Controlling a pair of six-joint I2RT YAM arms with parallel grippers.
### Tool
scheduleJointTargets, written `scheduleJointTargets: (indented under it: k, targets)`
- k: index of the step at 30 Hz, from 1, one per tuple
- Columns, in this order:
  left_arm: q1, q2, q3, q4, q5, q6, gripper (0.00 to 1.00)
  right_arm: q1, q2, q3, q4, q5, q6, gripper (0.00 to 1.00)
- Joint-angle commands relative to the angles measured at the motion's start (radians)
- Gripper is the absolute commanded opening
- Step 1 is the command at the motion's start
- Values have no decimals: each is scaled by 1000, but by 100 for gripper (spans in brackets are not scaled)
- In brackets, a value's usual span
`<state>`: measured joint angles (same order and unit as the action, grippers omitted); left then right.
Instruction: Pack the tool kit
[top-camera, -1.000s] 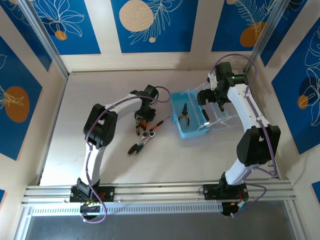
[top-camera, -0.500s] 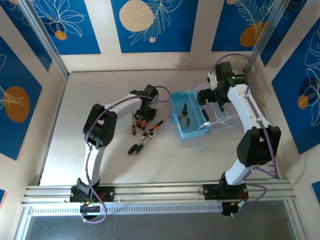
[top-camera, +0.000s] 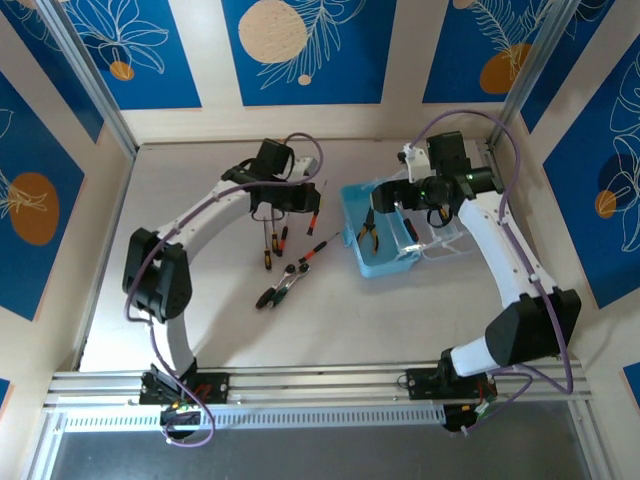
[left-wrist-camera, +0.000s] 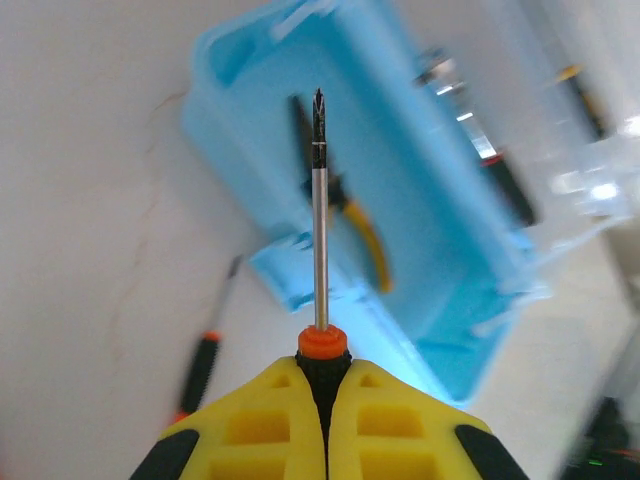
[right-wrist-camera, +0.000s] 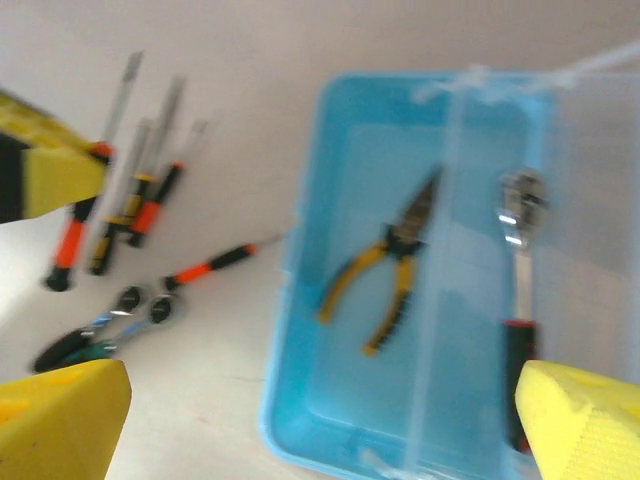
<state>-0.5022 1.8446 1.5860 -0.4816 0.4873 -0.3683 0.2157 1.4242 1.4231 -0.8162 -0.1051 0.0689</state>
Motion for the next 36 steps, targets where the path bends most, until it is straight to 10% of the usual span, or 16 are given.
scheduleJointTargets:
  k: [1, 9, 36]
  targets:
    - [17, -26, -54, 187, 210, -142, 0, 39, -40, -58, 179, -243, 97, 99]
    - [21, -57, -156, 523, 326, -366, 0, 134, 23, -93, 326, -309, 198, 87]
    - [22, -97, -200, 589, 330, -389, 0, 208, 150, -41, 378, -259, 284, 13]
